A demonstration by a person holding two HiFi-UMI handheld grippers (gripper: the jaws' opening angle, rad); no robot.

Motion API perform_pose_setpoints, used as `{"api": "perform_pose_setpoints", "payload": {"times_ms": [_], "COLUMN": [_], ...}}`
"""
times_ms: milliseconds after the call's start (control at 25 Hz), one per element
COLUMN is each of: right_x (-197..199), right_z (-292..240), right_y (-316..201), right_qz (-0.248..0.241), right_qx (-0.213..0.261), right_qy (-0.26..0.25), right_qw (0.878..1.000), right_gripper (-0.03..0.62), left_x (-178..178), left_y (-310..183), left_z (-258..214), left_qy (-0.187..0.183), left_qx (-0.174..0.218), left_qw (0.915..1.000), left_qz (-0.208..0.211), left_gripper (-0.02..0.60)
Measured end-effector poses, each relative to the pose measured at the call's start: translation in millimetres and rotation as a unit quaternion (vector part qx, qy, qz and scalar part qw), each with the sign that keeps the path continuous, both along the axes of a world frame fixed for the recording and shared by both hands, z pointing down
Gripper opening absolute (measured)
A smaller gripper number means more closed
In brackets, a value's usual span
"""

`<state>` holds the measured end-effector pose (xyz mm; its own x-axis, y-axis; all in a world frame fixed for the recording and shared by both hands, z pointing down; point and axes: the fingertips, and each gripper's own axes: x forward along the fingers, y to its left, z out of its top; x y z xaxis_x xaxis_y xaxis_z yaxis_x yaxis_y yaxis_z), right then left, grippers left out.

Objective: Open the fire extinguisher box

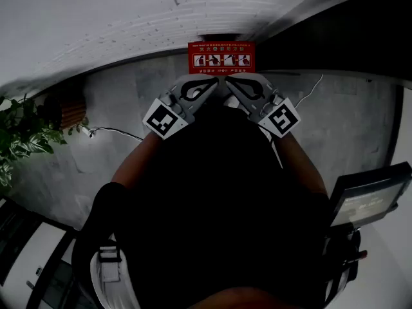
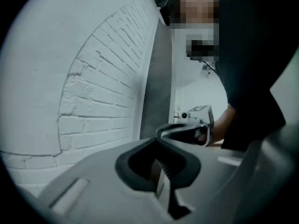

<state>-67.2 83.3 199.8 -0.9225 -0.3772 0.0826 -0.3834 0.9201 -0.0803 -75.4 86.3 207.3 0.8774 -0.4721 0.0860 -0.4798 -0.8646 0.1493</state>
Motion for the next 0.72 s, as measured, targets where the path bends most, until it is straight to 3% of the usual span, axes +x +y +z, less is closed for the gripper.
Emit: {"api": "perform_pose_setpoints", "payload": {"times_ms": [440, 720], "right_x": [17.7, 40.5], "right_z": [23.7, 47.1], "right_y": [1.0, -9.5], "right_qz": [0.037, 0.092], "right_qx": [-0.04, -0.079], "right_qy": [0.013, 0.013], "right_qw": [0.998, 0.993], "right_gripper": [0.011, 0.011], "left_x": [1.2, 8.7], "left_y": [3.2, 4.5], "left_z": [14.3, 24.5], "left_qy": [-0.015, -0.025], "left_qx": [-0.028, -0.041], "left_qw": [0.9994, 0.9988], "left_qz": [-0.011, 0.006], "left_gripper": [0.003, 0.003]}}
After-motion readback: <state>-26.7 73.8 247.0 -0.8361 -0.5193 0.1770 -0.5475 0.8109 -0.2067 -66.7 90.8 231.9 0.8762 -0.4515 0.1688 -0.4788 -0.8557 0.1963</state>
